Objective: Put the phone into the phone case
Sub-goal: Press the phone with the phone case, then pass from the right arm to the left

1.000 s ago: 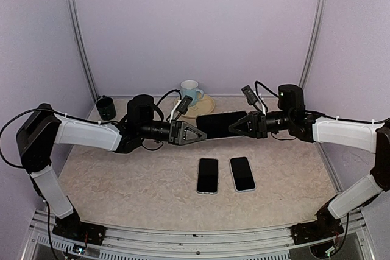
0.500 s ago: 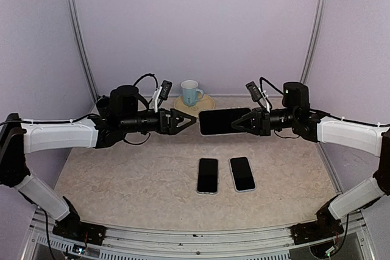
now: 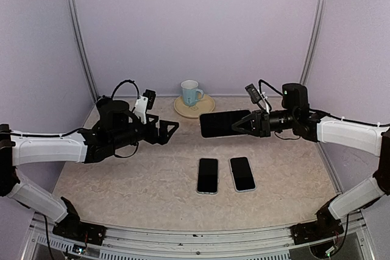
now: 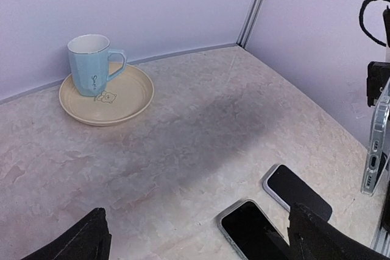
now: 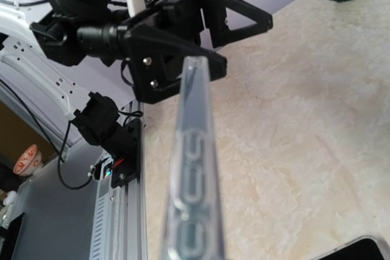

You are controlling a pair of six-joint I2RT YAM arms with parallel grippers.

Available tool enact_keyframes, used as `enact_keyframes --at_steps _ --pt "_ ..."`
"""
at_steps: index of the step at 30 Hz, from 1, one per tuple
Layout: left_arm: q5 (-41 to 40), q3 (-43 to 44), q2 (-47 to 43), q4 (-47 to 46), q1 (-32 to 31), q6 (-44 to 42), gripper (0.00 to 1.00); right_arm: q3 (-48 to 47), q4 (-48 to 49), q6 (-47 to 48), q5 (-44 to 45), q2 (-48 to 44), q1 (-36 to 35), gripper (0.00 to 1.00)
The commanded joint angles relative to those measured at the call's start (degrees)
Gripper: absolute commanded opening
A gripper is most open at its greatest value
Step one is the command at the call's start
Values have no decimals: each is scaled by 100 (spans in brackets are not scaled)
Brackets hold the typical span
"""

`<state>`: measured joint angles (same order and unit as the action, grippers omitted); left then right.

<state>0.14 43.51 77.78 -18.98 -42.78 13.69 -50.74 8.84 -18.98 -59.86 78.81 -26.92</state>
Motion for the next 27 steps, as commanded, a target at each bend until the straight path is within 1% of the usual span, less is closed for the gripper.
enact_keyframes --at_steps 1,3,6,9,11,14,18,21,27 --pt "363 -173 -81 -645 -4 -479 99 -311 -64 -406 118 143 90 2" --pt "582 -391 -206 -996 -46 -694 99 -330 22 -845 -9 314 158 2" --pt "952 -510 -417 -1168 -101 -1094 99 -221 545 -1462 -244 456 178 1" --pt "1221 -483 -535 -1199 -209 -1505 99 -198 698 -1668 -254 524 178 1" --pt "1167 -334 -531 -1013 -347 -1860 99 -224 637 -1666 -233 586 178 1" --pt "859 31 -405 -494 -621 -2493 99 -203 628 -1714 -232 676 170 1" --pt "436 591 8 107 -1001 -3204 99 -110 690 -1764 -235 796 140 1" --pt "186 896 264 324 -1234 -3663 99 -56 686 -1729 -196 877 44 1" --pt "388 1477 828 745 -1476 -4281 99 -103 565 -1607 -148 965 -173 2"
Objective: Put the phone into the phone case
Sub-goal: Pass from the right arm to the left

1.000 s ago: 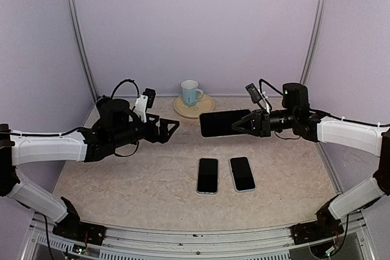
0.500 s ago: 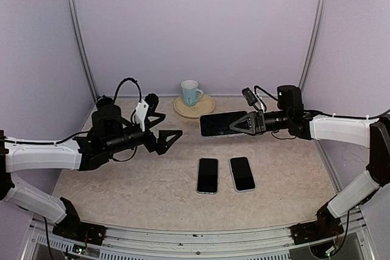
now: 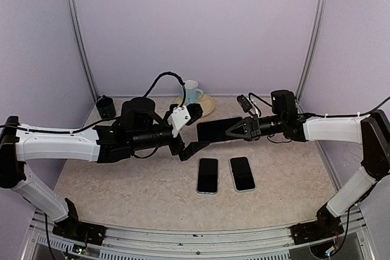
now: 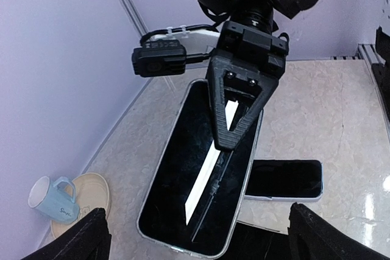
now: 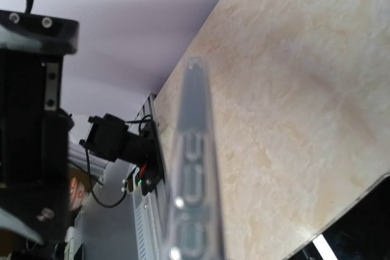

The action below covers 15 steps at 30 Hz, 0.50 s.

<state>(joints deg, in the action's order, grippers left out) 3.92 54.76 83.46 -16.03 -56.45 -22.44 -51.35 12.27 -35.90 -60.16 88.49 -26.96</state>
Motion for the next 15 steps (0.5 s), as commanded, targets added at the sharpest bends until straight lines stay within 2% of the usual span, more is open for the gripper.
enact_keyframes --at_steps 1,15 --pt "36 404 342 501 -138 -783 99 -68 166 136 -100 1 -198 1" --pt "39 655 801 647 -283 -1336 99 -376 -374 542 5 197 -570 1"
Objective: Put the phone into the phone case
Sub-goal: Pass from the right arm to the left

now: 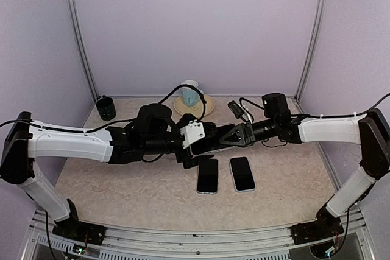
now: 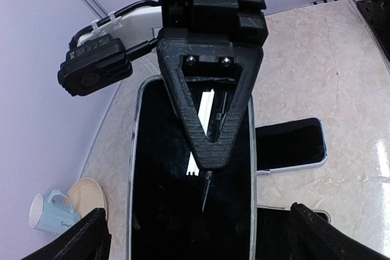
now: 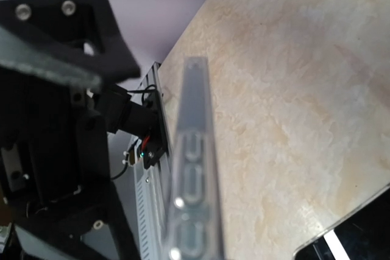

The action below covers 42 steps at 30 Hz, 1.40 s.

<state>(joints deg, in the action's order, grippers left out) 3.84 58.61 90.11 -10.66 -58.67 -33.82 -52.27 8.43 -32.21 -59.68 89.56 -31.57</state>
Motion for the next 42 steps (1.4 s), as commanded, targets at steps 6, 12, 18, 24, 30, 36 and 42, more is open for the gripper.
enact_keyframes --at_steps 6,12,18,24,30,36,42 --pt "-45 432 399 310 -74 -270 99 -398 -56 208 -43 161 -180 1" --pt "-22 542 511 439 -61 -261 99 -467 -122 276 -34 211 -225 1" --pt "-260 553 630 343 -65 -240 99 -468 -78 277 -59 261 -308 1" --pt "-357 598 713 257 -65 -176 99 -473 -27 268 -75 268 -364 1" --pt "-478 606 752 179 -60 -109 99 -421 41 238 -79 272 -376 1" --pt "-463 677 809 279 -65 -62 95 -379 151 168 -114 282 -383 1" --pt "-464 713 881 377 -65 -43 80 -380 220 139 -150 271 -390 1"
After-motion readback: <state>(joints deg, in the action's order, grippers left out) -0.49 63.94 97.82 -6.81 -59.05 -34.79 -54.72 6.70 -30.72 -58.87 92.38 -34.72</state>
